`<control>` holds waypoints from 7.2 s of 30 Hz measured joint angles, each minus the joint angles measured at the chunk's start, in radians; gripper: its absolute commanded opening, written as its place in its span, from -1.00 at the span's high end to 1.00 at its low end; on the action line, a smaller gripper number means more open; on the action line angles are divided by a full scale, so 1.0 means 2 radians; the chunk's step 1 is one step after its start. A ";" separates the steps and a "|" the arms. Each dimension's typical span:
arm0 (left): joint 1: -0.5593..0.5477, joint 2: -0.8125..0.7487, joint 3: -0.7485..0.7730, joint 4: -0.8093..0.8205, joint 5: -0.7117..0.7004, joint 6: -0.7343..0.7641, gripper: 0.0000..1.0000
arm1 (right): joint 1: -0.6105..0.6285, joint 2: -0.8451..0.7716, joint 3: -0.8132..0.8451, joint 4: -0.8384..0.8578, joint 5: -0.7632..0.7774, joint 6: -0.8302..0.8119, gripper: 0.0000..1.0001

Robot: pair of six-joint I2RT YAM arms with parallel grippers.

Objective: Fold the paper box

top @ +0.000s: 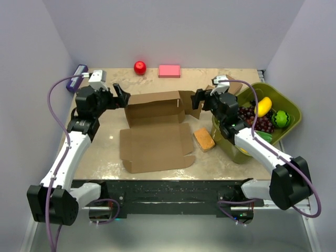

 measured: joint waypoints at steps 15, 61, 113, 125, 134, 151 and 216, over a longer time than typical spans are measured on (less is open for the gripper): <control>0.013 0.052 -0.019 0.013 0.032 0.000 -0.86 | 0.026 0.076 0.165 -0.136 -0.032 0.153 -0.82; 0.031 0.081 -0.051 0.042 0.080 -0.001 0.00 | 0.032 0.211 0.142 -0.047 -0.140 0.336 -0.12; 0.071 0.040 -0.051 0.039 0.045 0.001 -0.41 | 0.058 0.269 0.068 0.221 -0.130 0.536 1.00; 0.120 0.080 -0.051 0.052 0.071 -0.019 -0.25 | 0.068 0.278 0.077 0.187 -0.128 0.513 -0.72; 0.126 0.080 -0.054 0.085 0.099 -0.036 -0.39 | 0.074 0.191 0.072 0.090 -0.085 0.439 -0.88; 0.126 0.133 -0.040 0.102 0.125 -0.054 -0.29 | 0.135 0.158 0.042 -0.047 0.056 0.302 -0.57; 0.126 0.141 -0.039 0.117 0.143 -0.061 0.00 | 0.151 0.329 0.144 -0.011 0.138 0.231 0.70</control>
